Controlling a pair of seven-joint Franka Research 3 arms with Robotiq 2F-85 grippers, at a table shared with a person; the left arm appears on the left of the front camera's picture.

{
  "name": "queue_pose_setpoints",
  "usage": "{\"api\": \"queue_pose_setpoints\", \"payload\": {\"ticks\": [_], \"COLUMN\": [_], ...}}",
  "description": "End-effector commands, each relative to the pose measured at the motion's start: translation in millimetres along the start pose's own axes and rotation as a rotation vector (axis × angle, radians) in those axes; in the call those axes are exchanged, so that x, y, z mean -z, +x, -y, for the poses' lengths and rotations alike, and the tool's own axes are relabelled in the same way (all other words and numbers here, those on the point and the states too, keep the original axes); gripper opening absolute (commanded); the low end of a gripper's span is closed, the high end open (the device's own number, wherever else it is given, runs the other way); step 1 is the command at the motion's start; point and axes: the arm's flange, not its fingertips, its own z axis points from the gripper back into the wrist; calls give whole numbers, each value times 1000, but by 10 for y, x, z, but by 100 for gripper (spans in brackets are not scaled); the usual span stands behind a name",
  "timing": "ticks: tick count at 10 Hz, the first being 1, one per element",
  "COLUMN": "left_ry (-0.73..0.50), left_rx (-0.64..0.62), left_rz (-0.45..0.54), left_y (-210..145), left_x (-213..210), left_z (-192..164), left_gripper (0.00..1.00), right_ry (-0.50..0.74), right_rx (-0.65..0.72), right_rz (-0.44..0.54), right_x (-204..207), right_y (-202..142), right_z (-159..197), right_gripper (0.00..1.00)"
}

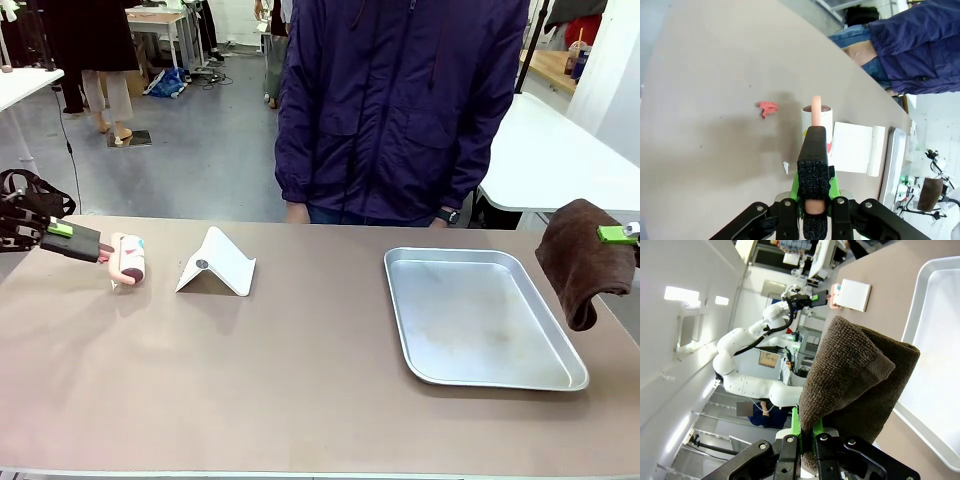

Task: Clean the surface of the table.
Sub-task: Clean the area not pointed to by the person.

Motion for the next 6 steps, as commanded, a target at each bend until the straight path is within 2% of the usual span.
{"api": "queue_pose_setpoints", "payload": {"ticks": [1,3,5,6], "left_ry": [-120,-205,-196,-164], "left_rx": [56,100,100,96], "left_rz": [59,74,64,94], "left_y": [-164,-310,-439,-469], "left_x": [-241,-572,-916,-1095], "left_z": [60,117,22,-72], "left_gripper": [22,22,22,22], "right_ry": [8,8,8,8], "right_rx": [-18,-18,-18,-18], "right_rz": [6,6,6,6], "right_x": [-15,-15,-15,-15], "right_y": [36,36,36,36], "right_z": [-33,-33,-33,-33], "right_gripper": [10,10,10,10]}}
